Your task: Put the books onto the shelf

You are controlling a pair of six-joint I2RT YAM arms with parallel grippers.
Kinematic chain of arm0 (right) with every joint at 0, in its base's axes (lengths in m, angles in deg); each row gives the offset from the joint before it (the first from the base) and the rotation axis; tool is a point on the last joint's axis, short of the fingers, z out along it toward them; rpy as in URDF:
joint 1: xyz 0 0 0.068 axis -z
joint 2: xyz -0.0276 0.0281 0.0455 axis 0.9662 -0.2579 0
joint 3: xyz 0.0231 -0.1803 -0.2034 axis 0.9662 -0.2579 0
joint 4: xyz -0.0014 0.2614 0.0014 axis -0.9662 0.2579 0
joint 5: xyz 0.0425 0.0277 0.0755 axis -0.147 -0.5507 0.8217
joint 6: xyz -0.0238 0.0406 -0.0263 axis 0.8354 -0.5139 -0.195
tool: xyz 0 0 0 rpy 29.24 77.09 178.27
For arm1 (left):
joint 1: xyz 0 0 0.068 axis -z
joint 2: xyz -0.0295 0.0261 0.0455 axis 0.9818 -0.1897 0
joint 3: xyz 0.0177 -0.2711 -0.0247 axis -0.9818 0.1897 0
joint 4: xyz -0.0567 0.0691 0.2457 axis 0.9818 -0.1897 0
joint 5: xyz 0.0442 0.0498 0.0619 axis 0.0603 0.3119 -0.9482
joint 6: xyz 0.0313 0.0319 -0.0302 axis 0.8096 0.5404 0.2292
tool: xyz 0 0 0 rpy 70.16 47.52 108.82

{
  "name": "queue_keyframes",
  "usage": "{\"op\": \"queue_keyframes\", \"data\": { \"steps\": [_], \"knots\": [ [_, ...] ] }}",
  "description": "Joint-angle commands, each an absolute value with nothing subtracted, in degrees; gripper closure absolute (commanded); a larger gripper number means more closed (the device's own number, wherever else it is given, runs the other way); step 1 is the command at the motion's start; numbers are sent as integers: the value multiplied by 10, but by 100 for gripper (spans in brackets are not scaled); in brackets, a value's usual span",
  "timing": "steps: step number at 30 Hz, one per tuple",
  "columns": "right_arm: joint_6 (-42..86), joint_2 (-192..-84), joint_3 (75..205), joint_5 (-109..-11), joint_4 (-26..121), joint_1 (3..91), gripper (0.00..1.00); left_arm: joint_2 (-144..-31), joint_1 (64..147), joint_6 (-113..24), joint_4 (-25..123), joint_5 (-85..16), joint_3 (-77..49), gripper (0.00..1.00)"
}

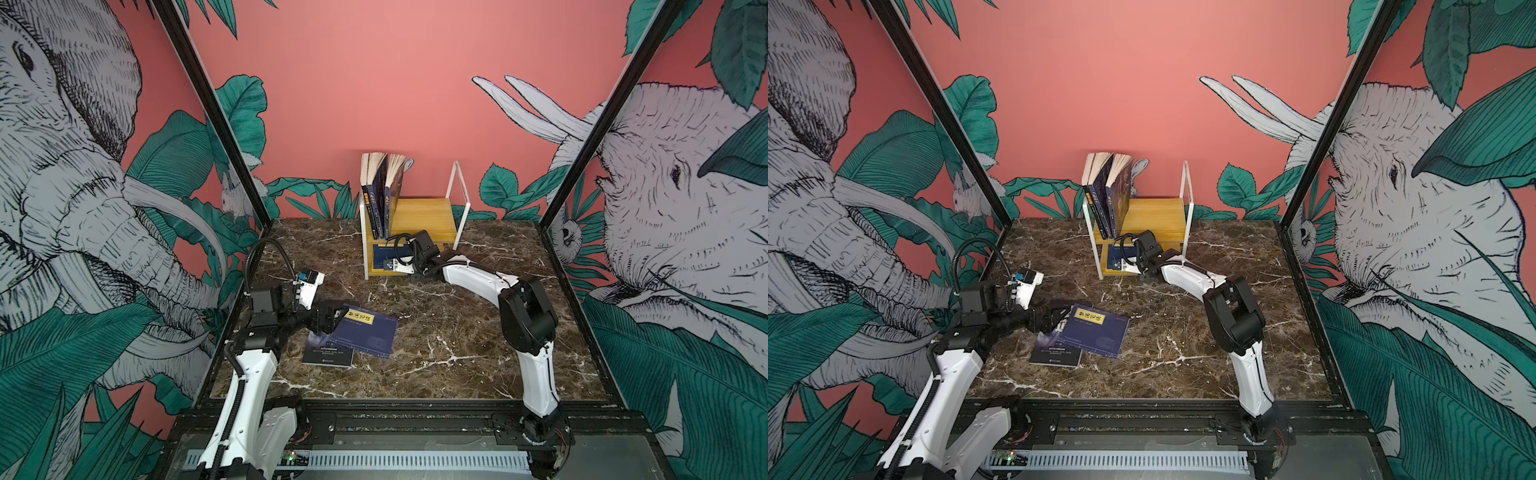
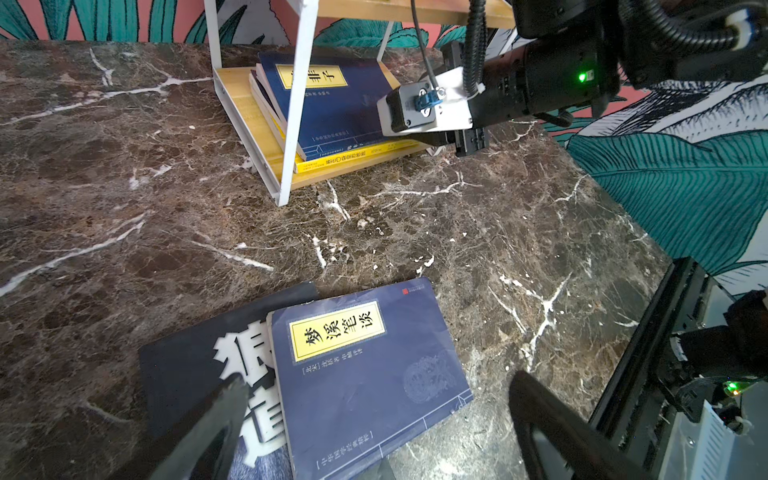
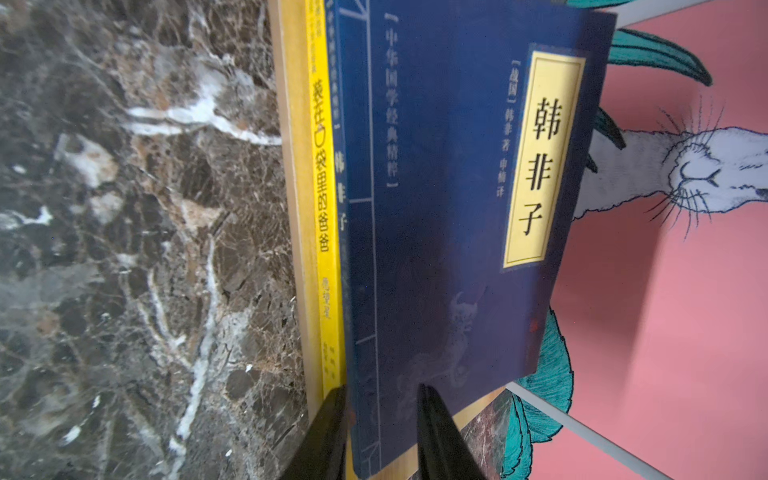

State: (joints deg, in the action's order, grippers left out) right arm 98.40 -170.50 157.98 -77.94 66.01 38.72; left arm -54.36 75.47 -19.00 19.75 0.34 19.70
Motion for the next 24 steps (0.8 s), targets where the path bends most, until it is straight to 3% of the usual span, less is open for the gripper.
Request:
{"op": "queue_keyframes", "data": {
  "steps": [1,18,24],
  "knots": [
    [989,-1720,1594,-786,649,392,70,-546,752,-182,205,14,204,1],
    [983,-1725,1602,-793,643,397,75,-548,751,-184,206,16,205,1],
    [943,-1681,1594,-762,688,384,63,-549,751,-187,206,14,203,1]
  ]
}}
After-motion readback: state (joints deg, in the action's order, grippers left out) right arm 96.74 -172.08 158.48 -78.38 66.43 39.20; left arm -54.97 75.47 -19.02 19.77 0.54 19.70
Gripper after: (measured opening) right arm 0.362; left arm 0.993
